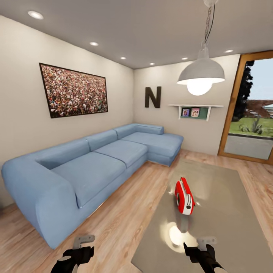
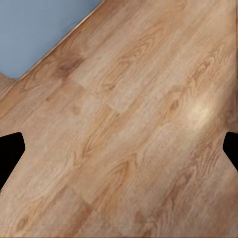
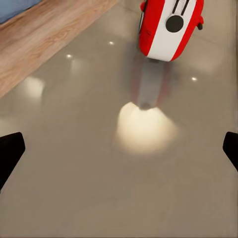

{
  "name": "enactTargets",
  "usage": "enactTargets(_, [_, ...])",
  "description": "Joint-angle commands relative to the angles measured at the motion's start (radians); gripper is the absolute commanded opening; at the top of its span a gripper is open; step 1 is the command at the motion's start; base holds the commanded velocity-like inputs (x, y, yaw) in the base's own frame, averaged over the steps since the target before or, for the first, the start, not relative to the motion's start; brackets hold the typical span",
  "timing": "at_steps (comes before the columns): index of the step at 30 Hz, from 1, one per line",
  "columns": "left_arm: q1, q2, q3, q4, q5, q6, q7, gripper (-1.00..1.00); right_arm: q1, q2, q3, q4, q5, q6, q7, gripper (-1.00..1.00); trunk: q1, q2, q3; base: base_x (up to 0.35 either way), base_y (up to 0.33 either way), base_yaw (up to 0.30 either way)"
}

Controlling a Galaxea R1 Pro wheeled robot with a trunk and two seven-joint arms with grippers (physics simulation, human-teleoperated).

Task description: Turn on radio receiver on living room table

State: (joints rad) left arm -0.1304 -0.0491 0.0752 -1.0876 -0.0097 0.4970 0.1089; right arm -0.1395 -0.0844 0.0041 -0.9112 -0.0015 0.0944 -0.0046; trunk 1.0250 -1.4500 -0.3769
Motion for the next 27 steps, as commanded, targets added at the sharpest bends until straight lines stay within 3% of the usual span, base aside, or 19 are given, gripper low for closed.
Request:
enactTargets(1, [0.0, 0.0, 0.0, 0.0, 0.0, 0.0, 0.0, 1.0, 0.0, 0.0, 0.0, 0.0, 0.0, 0.0, 0.0, 1.0, 0.0, 0.0, 0.001, 0.253, 0.194, -0.252])
enactTargets(7, [0.0, 0.0, 0.001, 0.0, 0.0, 0.0, 0.0, 1.0, 0.0, 0.0, 0.0, 0.0, 0.0, -0.001, 0.0, 1.0, 0.0, 0.0, 0.006, 0.16, 0.07, -0.251])
enactTargets(27, [0.0, 0.0, 0.0, 0.0, 0.0, 0.0, 0.0, 1.0, 0.0, 0.0, -0.001, 0.0, 0.0, 0.0, 0.0, 1.0, 0.0, 0.0, 0.023, 0.019, 0.02, -0.245])
